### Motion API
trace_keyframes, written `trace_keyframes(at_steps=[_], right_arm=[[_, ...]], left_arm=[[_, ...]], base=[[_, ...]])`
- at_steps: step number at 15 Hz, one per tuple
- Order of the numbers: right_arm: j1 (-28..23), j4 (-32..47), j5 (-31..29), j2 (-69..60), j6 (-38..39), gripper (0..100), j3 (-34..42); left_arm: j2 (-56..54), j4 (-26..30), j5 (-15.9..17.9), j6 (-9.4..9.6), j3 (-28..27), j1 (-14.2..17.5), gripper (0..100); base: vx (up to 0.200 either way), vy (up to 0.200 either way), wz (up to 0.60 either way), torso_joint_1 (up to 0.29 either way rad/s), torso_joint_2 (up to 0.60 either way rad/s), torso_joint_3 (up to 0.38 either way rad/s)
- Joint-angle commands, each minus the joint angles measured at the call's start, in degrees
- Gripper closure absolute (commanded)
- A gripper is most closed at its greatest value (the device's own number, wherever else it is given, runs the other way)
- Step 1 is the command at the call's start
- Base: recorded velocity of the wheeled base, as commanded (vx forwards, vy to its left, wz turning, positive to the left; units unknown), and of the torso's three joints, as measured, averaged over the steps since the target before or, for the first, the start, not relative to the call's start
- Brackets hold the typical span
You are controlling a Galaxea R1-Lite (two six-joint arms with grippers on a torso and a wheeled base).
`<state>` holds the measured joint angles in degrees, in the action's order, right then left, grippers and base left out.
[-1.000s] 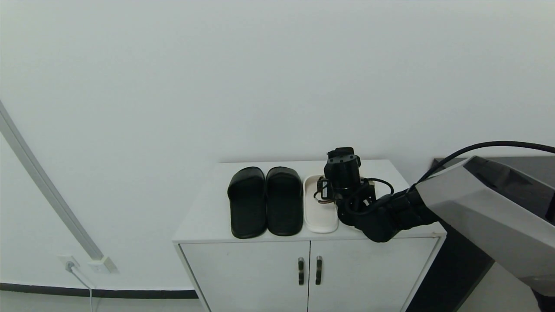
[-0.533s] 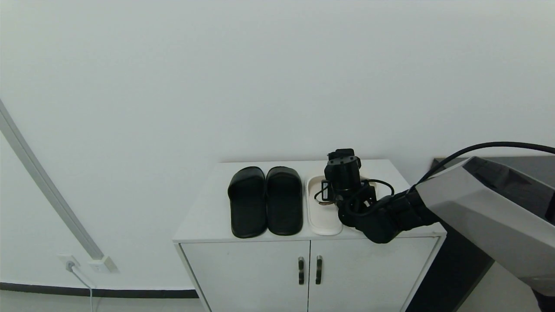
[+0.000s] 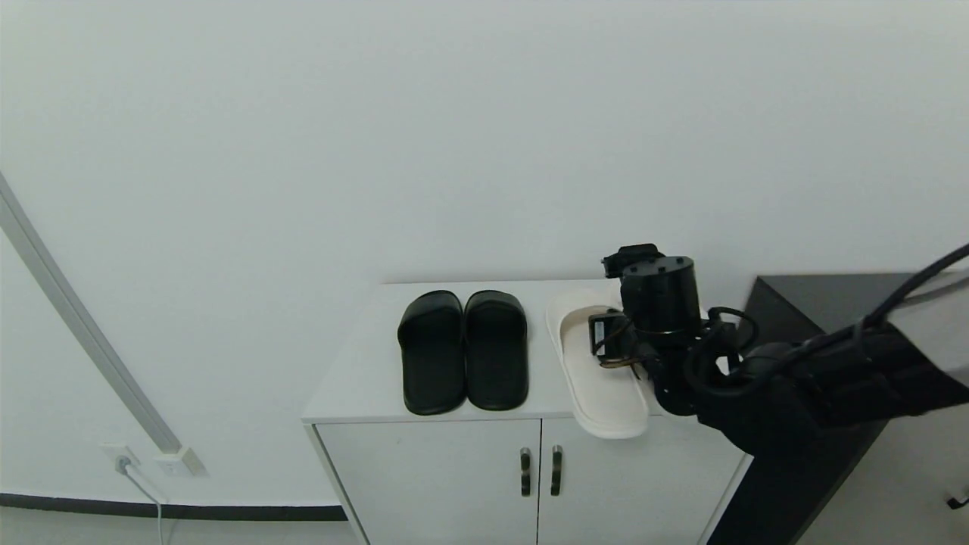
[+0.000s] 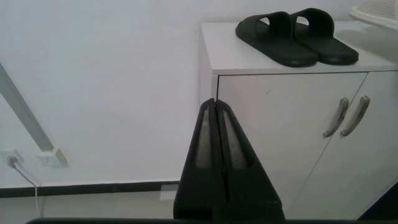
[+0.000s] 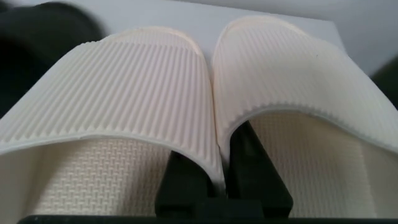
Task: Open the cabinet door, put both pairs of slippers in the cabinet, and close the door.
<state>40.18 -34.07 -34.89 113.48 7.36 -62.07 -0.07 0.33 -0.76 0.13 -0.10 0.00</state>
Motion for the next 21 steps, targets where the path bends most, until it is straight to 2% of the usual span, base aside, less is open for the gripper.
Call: trace_keyframes(at_steps=[1,5,6,7,9,12,15,21], right_arm=[[3.41,-3.19,6.94,-12.85,-2.35,100,11.10],[6.67,-4.34,20.21,-22.95,-4.81,100,21.47],[6.84,-4.34,21.53,-23.92,-4.99,100,22.17],[7.37,-4.25,26.28,-26.38,-4.99,100,24.28],[7.46,-2.05,33.57,-30.16,-4.99,100,27.27],[7.46,5.07,39.81,-34.82,-6.48,100,27.89],[7.28,6.56,40.16,-35.00,-10.35,100,27.80],[7.46,6.21,41.48,-34.73,-10.97,100,27.80]], left_arm=[[0.07,0.02,-0.04,0.04,0.01,0.00,100],[0.07,0.02,-0.04,0.04,0.01,0.00,100],[0.07,0.02,-0.04,0.04,0.01,0.00,100],[0.07,0.02,-0.04,0.04,0.01,0.00,100],[0.07,0.02,-0.04,0.04,0.01,0.00,100],[0.07,0.02,-0.04,0.13,0.01,0.00,100],[0.07,0.02,-0.04,0.13,0.01,0.00,100],[0.07,0.02,-0.04,0.13,0.01,0.00,100]], base=[[0.000,0.000,0.00,0.000,0.00,0.000],[0.000,0.000,0.00,0.000,0.00,0.000],[0.000,0.000,0.00,0.000,0.00,0.000],[0.000,0.000,0.00,0.000,0.00,0.000],[0.000,0.000,0.00,0.000,0.00,0.000],[0.000,0.000,0.00,0.000,0.00,0.000],[0.000,0.000,0.00,0.000,0.00,0.000],[0.000,0.000,0.00,0.000,0.00,0.000]])
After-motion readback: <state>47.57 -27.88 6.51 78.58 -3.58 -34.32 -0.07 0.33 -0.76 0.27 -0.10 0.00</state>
